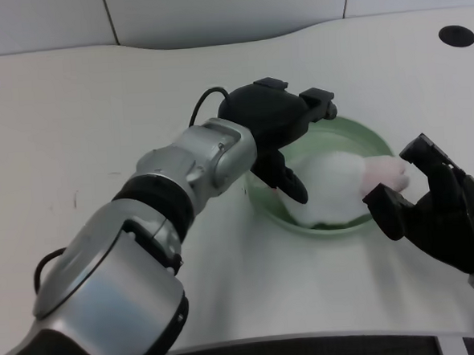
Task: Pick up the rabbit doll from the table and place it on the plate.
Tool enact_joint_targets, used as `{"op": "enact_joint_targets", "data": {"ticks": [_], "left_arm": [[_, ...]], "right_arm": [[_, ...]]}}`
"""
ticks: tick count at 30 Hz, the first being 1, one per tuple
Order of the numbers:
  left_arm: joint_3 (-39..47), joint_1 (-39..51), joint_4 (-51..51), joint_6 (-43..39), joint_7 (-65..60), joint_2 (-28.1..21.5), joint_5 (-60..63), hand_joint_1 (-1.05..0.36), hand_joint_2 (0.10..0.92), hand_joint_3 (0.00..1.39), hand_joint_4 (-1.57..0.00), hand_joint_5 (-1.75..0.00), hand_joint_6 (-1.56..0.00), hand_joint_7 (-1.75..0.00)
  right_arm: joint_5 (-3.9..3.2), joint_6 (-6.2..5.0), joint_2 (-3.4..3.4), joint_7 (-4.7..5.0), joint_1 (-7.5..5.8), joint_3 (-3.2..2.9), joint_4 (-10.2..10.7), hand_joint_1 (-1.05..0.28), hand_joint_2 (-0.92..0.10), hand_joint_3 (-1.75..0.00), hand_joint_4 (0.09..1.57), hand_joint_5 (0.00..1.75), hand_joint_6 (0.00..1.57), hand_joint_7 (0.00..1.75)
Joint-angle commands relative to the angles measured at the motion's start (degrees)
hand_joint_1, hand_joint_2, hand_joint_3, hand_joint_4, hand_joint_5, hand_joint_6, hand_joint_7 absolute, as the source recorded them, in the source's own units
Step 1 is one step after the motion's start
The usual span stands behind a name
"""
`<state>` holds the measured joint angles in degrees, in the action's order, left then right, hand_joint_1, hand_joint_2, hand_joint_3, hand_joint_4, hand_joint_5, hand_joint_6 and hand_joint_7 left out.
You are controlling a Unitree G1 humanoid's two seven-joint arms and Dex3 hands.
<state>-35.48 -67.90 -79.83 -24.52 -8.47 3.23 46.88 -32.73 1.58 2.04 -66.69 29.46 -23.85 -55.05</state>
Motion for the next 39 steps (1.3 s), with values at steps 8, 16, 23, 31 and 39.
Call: {"op": "enact_joint_targets", "data": {"ticks": [8, 16, 23, 31, 39], "left_arm": [[6.2, 0.5, 0.6, -6.9, -0.7, -9.4, -5.8, -0.98, 0.904, 0.01, 0.00, -1.14, -0.03, -0.82], [13.9, 5.9, 1.5, -14.0, 1.0, -16.9, -13.2, -0.95, 0.910, 0.01, -0.04, -1.32, -0.13, -0.83], [19.0, 9.2, 1.9, -16.0, 5.9, -18.5, -18.9, -0.96, 0.910, 0.00, -0.11, -1.34, -0.21, -0.83], [29.7, 17.1, 3.4, -18.7, 18.6, -21.1, -30.7, -0.98, 0.901, 0.00, -0.56, -1.41, -0.66, -0.89], [40.3, 29.0, 4.8, -18.8, 32.5, -18.0, -43.7, -0.92, 0.921, 0.03, -1.06, -1.74, -1.03, -1.60]], "right_arm": [[-0.38, 0.44, 1.22, 0.01, 0.33, -0.11, -0.1, -0.63, -0.91, -0.33, 0.87, 1.75, 0.66, 1.75], [-0.07, 0.74, 1.86, 0.77, 0.23, -0.01, -0.2, -0.63, -0.92, -0.31, 0.86, 1.75, 0.65, 1.75], [0.13, 0.77, 1.96, 1.45, 0.37, 0.18, -0.4, -0.62, -0.92, -0.32, 0.87, 1.75, 0.65, 1.75], [0.70, 0.34, 1.88, 3.65, 0.11, 0.83, 0.1, -0.61, -0.92, -0.36, 0.87, 1.75, 0.65, 1.75], [0.65, 0.35, 2.92, 4.25, 0.84, 0.81, -1.5, -0.61, -0.92, -0.35, 0.86, 1.75, 0.65, 1.75]]}}
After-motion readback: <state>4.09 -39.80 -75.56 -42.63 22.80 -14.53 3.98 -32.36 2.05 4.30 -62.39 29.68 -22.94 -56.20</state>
